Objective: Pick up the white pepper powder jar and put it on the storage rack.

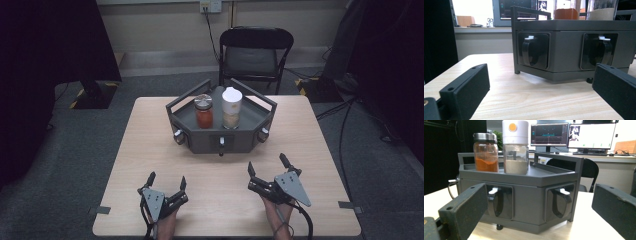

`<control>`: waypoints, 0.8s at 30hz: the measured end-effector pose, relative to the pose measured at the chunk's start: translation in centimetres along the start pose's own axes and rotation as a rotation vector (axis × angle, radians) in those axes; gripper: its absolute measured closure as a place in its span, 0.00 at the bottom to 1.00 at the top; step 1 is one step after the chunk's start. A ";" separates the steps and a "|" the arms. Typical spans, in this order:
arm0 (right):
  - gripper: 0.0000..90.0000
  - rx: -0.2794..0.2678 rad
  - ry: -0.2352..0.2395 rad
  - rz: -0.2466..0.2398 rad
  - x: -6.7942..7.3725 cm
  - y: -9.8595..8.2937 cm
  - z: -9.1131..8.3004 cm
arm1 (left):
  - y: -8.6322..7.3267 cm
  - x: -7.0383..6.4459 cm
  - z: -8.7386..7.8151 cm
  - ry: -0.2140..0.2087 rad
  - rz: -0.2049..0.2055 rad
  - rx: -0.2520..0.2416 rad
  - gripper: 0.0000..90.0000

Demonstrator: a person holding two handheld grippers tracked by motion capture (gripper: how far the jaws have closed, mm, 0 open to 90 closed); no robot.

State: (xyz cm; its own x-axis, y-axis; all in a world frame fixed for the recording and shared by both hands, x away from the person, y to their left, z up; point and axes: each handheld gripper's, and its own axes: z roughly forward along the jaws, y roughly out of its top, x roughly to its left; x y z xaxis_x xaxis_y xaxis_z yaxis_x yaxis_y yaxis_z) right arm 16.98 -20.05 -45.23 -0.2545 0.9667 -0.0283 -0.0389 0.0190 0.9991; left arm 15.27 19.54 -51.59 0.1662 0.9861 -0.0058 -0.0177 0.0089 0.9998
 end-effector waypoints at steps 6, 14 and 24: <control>0.00 -0.005 -0.019 0.003 -0.1 -0.8 -0.7 | 0.0 0.0 0.0 0.000 0.000 0.000 0.01; 0.00 0.012 -0.010 0.014 -0.2 -2.0 -1.3 | 0.0 0.0 0.0 0.000 0.000 0.000 0.01; 0.00 0.023 -0.025 0.017 0.4 -3.4 -1.7 | 0.0 0.0 0.0 0.000 0.000 0.000 0.01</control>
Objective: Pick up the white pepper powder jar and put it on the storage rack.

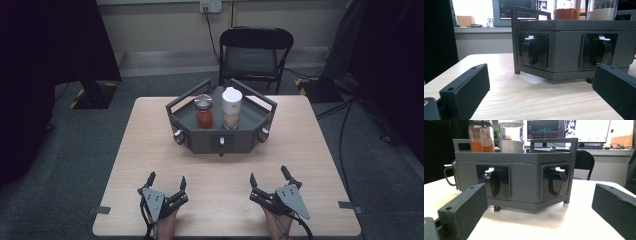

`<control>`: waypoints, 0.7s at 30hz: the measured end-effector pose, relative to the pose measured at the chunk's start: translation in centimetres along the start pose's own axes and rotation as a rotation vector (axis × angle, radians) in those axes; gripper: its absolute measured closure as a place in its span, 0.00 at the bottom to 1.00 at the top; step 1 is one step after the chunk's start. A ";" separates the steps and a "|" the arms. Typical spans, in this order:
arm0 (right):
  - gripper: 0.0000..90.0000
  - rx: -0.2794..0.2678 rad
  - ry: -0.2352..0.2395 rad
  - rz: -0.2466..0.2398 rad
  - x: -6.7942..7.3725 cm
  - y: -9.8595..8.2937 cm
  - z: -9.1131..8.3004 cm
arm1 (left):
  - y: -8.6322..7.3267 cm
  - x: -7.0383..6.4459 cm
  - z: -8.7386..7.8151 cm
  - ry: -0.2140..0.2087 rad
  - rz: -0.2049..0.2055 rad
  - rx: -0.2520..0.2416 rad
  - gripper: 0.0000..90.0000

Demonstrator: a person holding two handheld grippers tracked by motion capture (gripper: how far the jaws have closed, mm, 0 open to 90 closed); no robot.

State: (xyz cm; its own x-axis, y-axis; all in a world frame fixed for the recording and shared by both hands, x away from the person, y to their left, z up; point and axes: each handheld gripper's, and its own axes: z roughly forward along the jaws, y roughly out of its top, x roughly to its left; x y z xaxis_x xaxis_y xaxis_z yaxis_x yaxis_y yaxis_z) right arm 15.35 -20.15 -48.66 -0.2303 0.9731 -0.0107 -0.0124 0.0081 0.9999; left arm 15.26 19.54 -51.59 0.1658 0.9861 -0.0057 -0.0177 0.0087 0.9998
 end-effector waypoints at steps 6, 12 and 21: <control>0.00 0.013 -0.012 -0.006 0.4 -0.7 0.0 | 0.0 0.0 0.0 0.000 0.000 0.000 0.01; 0.00 0.016 -0.025 -0.003 0.7 -1.5 0.1 | 0.0 0.0 0.0 0.000 0.000 0.000 0.01; 0.00 0.012 -0.037 -0.006 0.9 -2.0 0.1 | 0.0 0.0 0.0 0.000 0.000 0.000 0.01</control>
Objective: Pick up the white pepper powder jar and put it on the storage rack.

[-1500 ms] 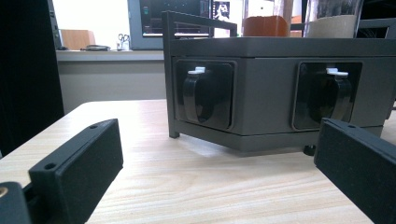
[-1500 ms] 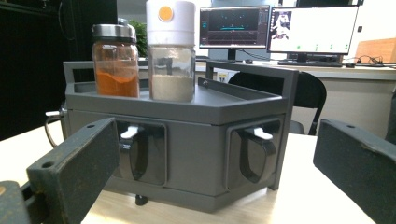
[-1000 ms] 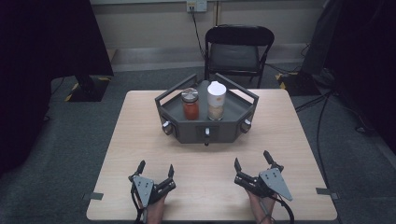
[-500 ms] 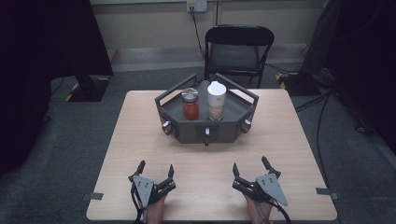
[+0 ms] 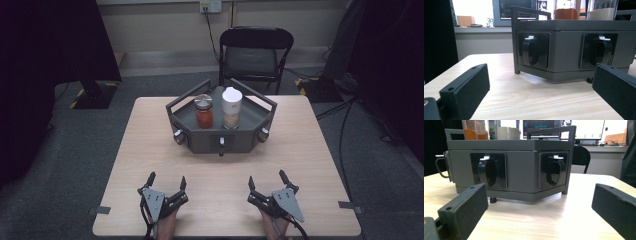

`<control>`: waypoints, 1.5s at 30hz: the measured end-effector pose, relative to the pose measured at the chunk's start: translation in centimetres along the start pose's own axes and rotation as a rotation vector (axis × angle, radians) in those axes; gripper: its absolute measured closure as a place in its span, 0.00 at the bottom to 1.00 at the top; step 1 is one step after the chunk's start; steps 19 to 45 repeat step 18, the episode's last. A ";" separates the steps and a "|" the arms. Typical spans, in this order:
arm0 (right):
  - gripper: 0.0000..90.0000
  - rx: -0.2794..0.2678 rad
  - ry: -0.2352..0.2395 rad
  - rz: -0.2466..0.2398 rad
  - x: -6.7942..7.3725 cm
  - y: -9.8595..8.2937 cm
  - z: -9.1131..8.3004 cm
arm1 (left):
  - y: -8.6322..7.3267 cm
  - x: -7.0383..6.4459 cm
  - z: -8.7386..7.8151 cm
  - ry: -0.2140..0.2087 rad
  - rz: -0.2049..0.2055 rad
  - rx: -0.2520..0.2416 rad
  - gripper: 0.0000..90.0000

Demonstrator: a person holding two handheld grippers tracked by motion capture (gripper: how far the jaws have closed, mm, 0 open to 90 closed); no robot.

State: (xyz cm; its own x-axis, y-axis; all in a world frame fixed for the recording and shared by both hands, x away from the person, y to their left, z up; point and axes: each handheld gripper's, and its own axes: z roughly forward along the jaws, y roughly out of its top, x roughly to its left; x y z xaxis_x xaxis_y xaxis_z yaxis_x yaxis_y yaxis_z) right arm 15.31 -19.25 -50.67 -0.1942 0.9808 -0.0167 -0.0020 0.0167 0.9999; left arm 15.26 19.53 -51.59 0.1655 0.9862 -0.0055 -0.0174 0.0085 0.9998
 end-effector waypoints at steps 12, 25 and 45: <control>0.00 0.003 0.004 -0.005 0.1 -0.2 0.0 | 0.0 0.0 0.0 -0.001 0.000 0.000 0.01; 0.00 0.002 0.010 0.003 -0.1 -0.2 0.0 | 0.0 0.0 0.0 -0.002 0.000 -0.001 0.00; 0.00 0.002 0.010 0.003 -0.1 -0.2 0.0 | 0.0 0.0 0.0 -0.002 0.000 -0.001 0.00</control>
